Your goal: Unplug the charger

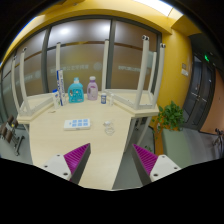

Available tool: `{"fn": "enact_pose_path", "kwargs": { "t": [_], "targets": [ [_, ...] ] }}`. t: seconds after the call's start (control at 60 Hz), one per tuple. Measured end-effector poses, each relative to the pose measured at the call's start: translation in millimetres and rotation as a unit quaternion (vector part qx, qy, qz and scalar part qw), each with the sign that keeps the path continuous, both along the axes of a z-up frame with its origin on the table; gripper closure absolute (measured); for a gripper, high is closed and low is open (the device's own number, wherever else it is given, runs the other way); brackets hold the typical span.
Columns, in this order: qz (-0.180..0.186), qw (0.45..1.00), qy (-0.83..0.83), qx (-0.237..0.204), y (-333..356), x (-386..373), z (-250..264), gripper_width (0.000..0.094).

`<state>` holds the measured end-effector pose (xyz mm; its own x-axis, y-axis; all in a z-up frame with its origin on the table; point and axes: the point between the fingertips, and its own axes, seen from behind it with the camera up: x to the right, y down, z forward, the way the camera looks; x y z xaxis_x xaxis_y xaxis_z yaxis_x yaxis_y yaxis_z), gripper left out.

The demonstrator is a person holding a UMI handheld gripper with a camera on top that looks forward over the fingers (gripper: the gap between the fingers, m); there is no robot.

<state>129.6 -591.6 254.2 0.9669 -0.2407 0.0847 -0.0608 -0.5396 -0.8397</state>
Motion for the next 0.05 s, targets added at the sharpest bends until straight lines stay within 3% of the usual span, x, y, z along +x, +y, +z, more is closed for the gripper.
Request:
{"fn": "enact_pose_path", "kwargs": {
  "t": [0.05],
  "targets": [
    [0.002, 1.0, -0.002, 0.0, 2.7, 0.2, 1.1, 0.0087]
  ]
}}
